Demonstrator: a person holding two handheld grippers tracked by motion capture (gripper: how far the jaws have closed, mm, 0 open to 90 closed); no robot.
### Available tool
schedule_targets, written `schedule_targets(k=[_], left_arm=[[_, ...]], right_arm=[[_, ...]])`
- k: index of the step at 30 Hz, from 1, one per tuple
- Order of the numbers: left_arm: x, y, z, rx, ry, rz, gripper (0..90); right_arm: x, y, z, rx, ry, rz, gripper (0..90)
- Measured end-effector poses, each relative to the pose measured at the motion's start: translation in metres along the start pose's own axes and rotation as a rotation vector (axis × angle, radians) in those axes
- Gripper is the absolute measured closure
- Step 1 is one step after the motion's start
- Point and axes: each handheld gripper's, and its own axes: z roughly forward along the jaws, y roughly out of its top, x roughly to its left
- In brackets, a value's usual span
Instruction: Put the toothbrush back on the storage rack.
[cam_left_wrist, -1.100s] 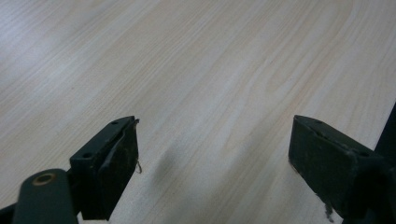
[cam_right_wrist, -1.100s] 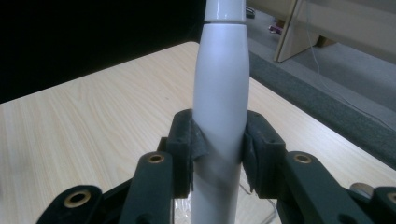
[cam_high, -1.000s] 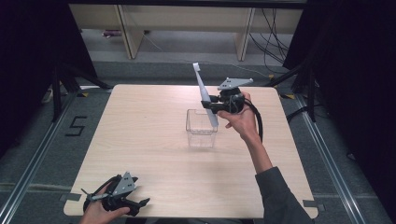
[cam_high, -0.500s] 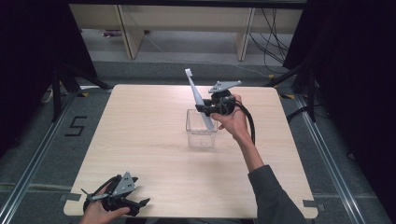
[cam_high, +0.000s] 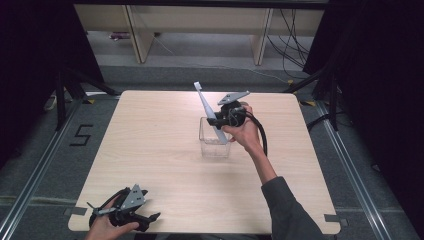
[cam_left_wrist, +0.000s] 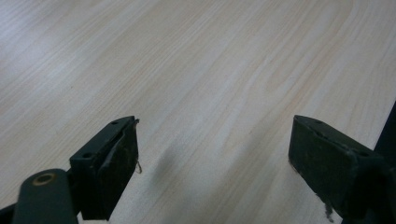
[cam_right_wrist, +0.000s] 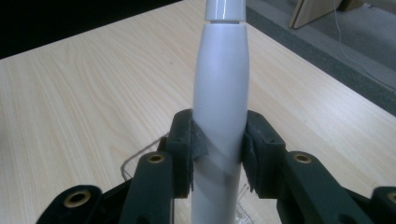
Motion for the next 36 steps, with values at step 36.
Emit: schedule_targets(k=[36], left_arm=[[0.0,0.0,-0.001,0.0,0.004,0.0,15.5]], right_arm=[[-0.001,-0.015,0.034,0.175,-0.013,-0.033,67.0]])
